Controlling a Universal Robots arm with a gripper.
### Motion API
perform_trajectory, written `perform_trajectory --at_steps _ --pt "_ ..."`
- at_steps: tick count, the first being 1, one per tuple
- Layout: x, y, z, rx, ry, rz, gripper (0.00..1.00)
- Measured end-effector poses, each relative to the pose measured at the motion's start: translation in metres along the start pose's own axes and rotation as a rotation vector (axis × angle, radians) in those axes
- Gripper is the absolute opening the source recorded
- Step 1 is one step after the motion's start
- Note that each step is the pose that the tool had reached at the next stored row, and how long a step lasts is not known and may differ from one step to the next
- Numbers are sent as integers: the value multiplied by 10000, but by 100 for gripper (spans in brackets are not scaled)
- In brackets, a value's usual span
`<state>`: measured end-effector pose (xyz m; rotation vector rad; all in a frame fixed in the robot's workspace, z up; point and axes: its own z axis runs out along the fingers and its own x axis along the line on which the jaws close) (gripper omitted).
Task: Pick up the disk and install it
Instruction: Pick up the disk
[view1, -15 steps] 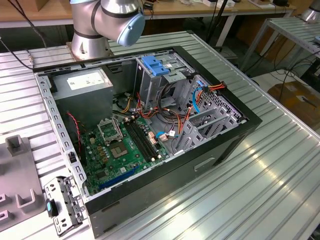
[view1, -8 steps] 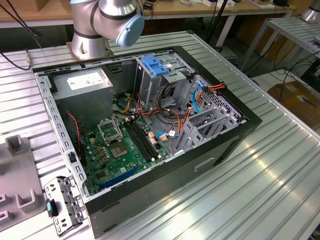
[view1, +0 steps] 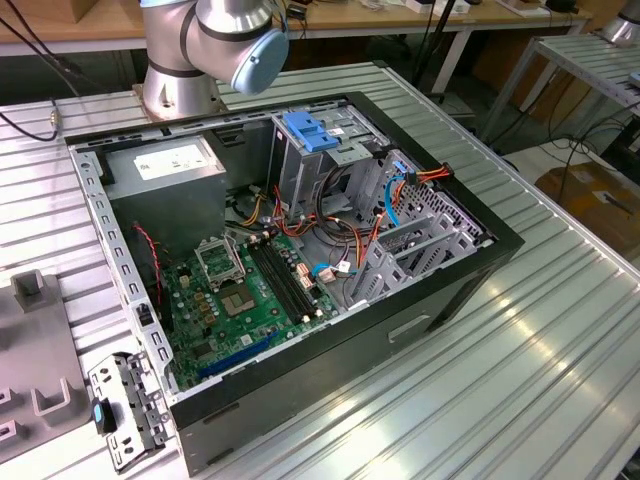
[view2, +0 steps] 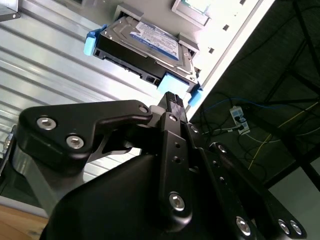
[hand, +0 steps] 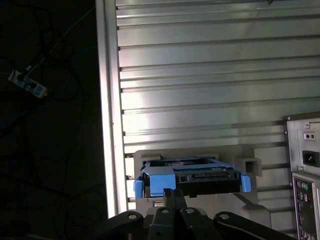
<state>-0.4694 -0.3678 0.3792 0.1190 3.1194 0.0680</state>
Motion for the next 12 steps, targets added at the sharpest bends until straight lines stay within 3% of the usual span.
perform_trajectory --at_steps 9,12 --pt "1 0 0 0 0 -11 11" --pt "2 0 0 -4 10 -232 11"
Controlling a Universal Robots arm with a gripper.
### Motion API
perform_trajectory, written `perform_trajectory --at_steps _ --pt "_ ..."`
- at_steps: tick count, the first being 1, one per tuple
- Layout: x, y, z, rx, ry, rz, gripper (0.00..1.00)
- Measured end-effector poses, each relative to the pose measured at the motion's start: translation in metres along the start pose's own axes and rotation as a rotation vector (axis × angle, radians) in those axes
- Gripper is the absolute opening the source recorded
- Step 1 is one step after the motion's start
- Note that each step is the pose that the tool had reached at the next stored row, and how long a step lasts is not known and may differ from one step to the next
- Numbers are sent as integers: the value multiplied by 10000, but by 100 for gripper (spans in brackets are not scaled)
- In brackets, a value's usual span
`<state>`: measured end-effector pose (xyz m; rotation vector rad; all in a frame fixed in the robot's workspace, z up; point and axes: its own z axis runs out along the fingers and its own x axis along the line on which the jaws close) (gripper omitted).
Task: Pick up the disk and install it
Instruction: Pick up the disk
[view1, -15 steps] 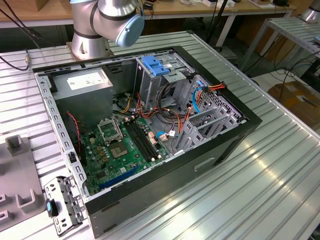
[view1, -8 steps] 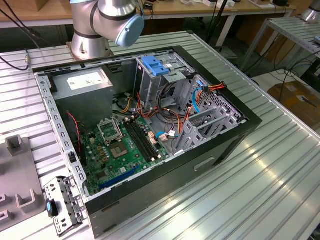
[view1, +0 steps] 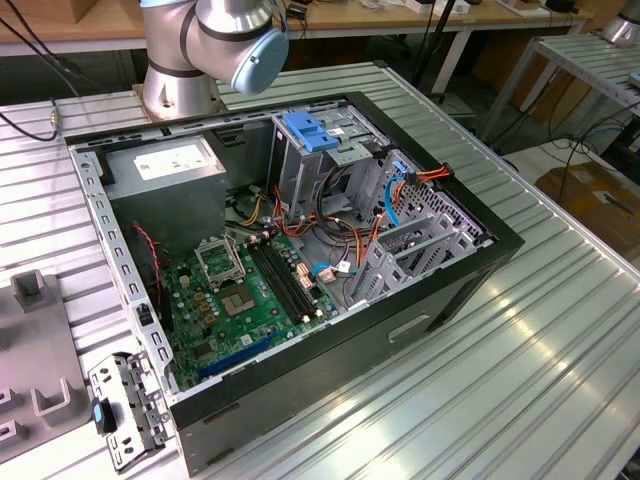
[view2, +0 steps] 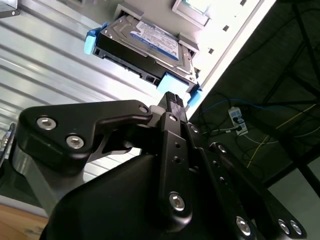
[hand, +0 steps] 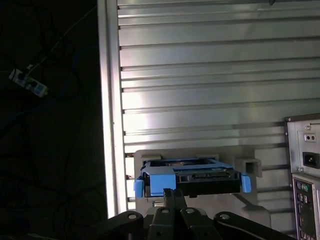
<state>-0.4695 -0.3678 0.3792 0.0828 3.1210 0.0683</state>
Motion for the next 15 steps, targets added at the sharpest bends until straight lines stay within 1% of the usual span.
perform_trajectory --at_steps 10,12,15 --pt "0 0 0 -26 65 -1462 11" --pt "0 0 0 -33 84 -1905 11" --pt "-1 0 0 -42 105 -2382 11"
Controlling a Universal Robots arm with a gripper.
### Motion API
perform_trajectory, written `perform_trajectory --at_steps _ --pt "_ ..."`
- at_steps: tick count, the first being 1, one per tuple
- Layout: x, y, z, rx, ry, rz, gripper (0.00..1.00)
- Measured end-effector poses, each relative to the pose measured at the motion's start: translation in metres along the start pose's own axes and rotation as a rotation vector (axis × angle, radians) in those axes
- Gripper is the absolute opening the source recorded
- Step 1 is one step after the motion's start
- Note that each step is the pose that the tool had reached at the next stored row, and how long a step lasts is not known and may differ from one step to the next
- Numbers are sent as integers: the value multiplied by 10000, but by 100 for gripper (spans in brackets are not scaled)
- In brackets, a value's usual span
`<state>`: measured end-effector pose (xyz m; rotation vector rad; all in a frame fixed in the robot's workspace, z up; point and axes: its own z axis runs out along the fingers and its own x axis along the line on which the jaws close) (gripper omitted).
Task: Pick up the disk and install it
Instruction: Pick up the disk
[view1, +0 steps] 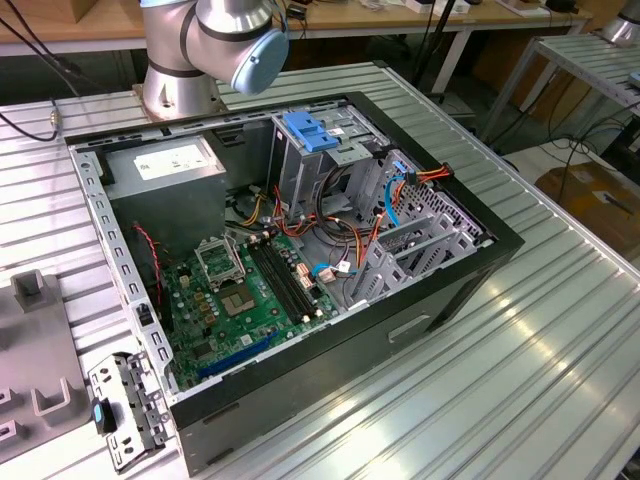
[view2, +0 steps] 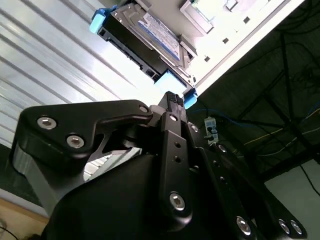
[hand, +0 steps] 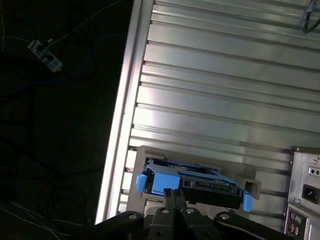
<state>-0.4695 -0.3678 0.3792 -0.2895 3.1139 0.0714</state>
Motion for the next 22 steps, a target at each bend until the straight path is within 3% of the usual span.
perform_trajectory --at_steps 10,14,16,19,22 --pt "0 0 0 -30 74 -1689 11" --pt "0 0 3 -53 131 -2984 11" --pt "0 0 4 -61 153 -3452 11" --pt "0 0 4 -70 176 -3962 11" --pt "0 0 4 -73 182 -4114 11"
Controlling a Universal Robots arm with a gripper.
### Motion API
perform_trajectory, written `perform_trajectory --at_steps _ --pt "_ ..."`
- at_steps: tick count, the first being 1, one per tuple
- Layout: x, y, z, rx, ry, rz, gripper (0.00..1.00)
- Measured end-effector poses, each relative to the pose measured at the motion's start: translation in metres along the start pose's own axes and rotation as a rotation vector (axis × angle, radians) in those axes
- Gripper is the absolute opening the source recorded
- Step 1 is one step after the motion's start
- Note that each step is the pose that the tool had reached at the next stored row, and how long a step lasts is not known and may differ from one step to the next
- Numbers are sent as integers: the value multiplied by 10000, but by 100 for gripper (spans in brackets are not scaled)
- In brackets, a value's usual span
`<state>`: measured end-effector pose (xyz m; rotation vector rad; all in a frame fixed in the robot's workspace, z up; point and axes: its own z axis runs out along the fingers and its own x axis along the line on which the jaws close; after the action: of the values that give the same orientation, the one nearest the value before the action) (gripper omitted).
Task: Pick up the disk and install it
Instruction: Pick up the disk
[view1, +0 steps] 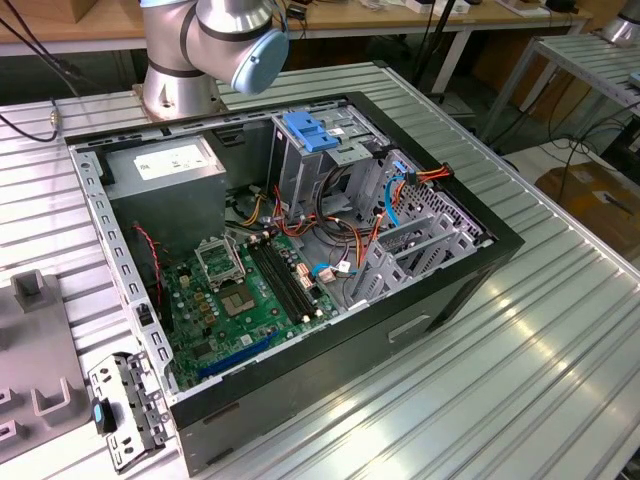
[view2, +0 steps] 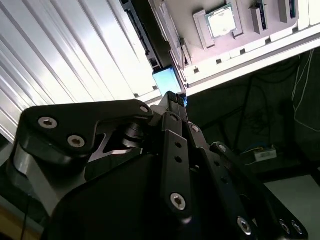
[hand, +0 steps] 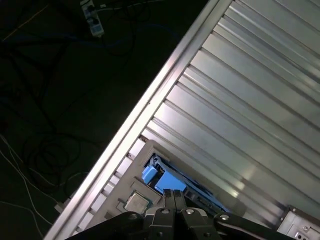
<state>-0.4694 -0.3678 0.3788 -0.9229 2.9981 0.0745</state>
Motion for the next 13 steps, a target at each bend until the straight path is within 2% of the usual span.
perform_trajectory --at_steps 3,9,13 --pt "0 0 0 -4 10 -233 11" --pt "0 0 0 -18 48 -1060 11" --pt "0 0 1 -36 90 -2046 11"
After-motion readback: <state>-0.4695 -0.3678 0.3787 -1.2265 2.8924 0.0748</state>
